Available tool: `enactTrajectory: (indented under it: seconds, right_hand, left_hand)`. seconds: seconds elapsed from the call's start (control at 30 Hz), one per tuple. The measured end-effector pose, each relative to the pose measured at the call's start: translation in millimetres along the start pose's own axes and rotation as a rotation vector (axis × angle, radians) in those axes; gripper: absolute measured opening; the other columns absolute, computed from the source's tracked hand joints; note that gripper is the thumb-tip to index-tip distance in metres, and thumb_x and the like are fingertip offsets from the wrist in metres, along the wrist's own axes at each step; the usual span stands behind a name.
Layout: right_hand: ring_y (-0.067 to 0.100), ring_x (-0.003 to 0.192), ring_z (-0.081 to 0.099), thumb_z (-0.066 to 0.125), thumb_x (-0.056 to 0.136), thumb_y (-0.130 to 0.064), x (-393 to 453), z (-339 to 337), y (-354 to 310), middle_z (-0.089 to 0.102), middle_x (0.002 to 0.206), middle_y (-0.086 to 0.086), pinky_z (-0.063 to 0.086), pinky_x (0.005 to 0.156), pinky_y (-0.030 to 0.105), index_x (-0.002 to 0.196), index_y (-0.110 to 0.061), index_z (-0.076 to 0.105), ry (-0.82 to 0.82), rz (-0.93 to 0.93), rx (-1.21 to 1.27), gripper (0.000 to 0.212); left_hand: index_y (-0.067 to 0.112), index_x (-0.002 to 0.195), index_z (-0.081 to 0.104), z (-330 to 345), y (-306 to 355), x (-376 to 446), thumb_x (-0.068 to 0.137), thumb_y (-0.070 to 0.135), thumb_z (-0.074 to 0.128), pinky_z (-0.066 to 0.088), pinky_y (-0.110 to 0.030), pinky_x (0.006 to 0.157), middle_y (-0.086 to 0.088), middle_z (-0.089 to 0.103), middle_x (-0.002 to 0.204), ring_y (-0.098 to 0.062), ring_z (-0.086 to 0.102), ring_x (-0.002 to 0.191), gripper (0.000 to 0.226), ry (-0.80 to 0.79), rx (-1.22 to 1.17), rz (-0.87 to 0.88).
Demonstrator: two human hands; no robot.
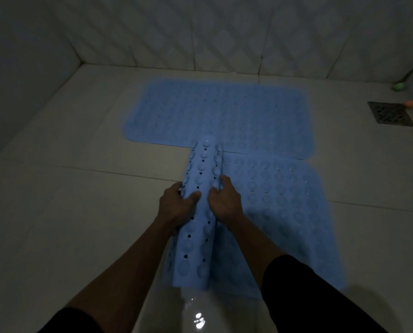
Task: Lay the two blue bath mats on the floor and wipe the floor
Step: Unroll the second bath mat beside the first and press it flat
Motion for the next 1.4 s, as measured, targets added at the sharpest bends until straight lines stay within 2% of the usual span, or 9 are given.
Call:
enactTrajectory:
  seconds: [0.2,0.37,0.57,0.77,0.93,1.13,1.23,1.33,1.4]
  right_hand:
    - [0.03,0.105,0.062,0.05,0.088,-0.033,10.1,8.6,-2.5,0.061,0.122,0.011,0.051,0.093,0.047,0.134,-0.024,0.041,0.033,0.01,0.019,0.048]
    - [0.031,0.116,0.056,0.051,0.094,-0.029,16.5,13.1,-9.6,0.058,0.125,0.014,0.045,0.1,0.042,0.132,-0.011,0.05,0.048,0.038,0.038,0.043]
    - [0.027,0.094,0.063,0.053,0.095,-0.023,14.6,47.2,-41.4,0.065,0.108,0.015,0.048,0.078,0.03,0.129,-0.014,0.05,0.033,-0.109,0.02,0.036]
    - [0.033,0.111,0.056,0.052,0.089,-0.032,22.1,70.1,-57.8,0.055,0.124,0.015,0.048,0.096,0.044,0.136,-0.017,0.044,0.057,-0.05,0.035,0.051]
    - [0.031,0.115,0.058,0.062,0.089,-0.042,25.6,100.0,-69.1,0.058,0.129,0.014,0.048,0.099,0.042,0.135,-0.016,0.044,-0.053,0.014,0.062,0.056]
    - [0.036,0.119,0.049,0.045,0.096,-0.021,38.2,124.7,-83.6,0.05,0.13,0.02,0.041,0.1,0.039,0.138,-0.011,0.043,-0.045,-0.001,-0.117,0.043]
    - [0.037,0.124,0.042,0.045,0.095,-0.02,43.7,132.8,-88.0,0.043,0.136,0.021,0.036,0.104,0.041,0.141,-0.014,0.042,-0.057,-0.018,-0.205,0.046]
    - [0.037,0.123,0.044,0.046,0.094,-0.018,45.7,139.4,-92.0,0.045,0.135,0.021,0.036,0.103,0.04,0.141,-0.014,0.042,-0.064,-0.06,-0.232,0.048]
    - [0.04,0.124,0.045,0.05,0.094,-0.017,44.5,144.0,-93.9,0.046,0.134,0.023,0.034,0.104,0.041,0.143,-0.012,0.041,-0.063,-0.126,-0.236,0.05]
  left_hand:
    - [0.019,0.13,0.06,-2.2,-12.8,14.5,0.09,0.031,0.072,0.058,-0.039,0.09,-0.006,0.069,0.119,-0.019,0.069,0.097,0.044,-0.046,-0.062,-0.005]
    - [0.018,0.144,0.046,-17.6,-11.7,18.8,0.095,0.028,0.065,0.051,-0.03,0.088,0.002,0.058,0.124,-0.016,0.061,0.101,0.053,0.032,-0.007,0.021]
    - [0.017,0.124,0.061,-60.2,-16.2,26.0,0.093,0.036,0.056,0.055,-0.04,0.092,-0.007,0.068,0.118,-0.022,0.065,0.1,0.036,0.114,0.055,0.008]
    - [0.022,0.144,0.042,-81.4,-29.8,34.2,0.085,0.042,0.074,0.05,-0.029,0.088,-0.002,0.056,0.128,-0.017,0.058,0.105,0.071,0.024,0.084,-0.007]
    - [0.019,0.135,0.047,-99.8,-34.9,38.0,0.082,0.024,0.079,0.044,-0.01,0.063,0.002,0.06,0.115,-0.01,0.06,0.089,0.061,0.044,0.101,0.039]
    - [0.011,0.132,0.055,-123.4,-35.8,40.2,0.093,0.02,0.061,0.039,-0.019,0.078,-0.008,0.061,0.125,-0.008,0.052,0.098,0.041,0.168,0.149,0.134]
    - [0.019,0.108,0.058,-118.8,-40.2,47.1,0.083,0.026,0.077,0.052,-0.021,0.069,0.008,0.063,0.097,-0.002,0.057,0.079,0.032,0.105,0.168,0.148]
    - [0.008,0.097,0.059,-121.7,-54.7,57.5,0.062,0.035,0.077,0.054,-0.036,0.061,0.001,0.064,0.092,-0.013,0.063,0.081,0.047,0.098,0.272,0.155]
    - [0.006,0.107,0.057,-127.5,-60.2,61.4,0.06,0.036,0.067,0.042,-0.029,0.069,-0.003,0.058,0.104,-0.014,0.05,0.099,0.057,0.104,0.349,0.178]
Point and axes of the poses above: each hand's wrist, its own x-axis towards the middle knuckle, its own z-axis out of the palm, y = z × x, the point moved 7 cm from there along x, towards the middle knuckle
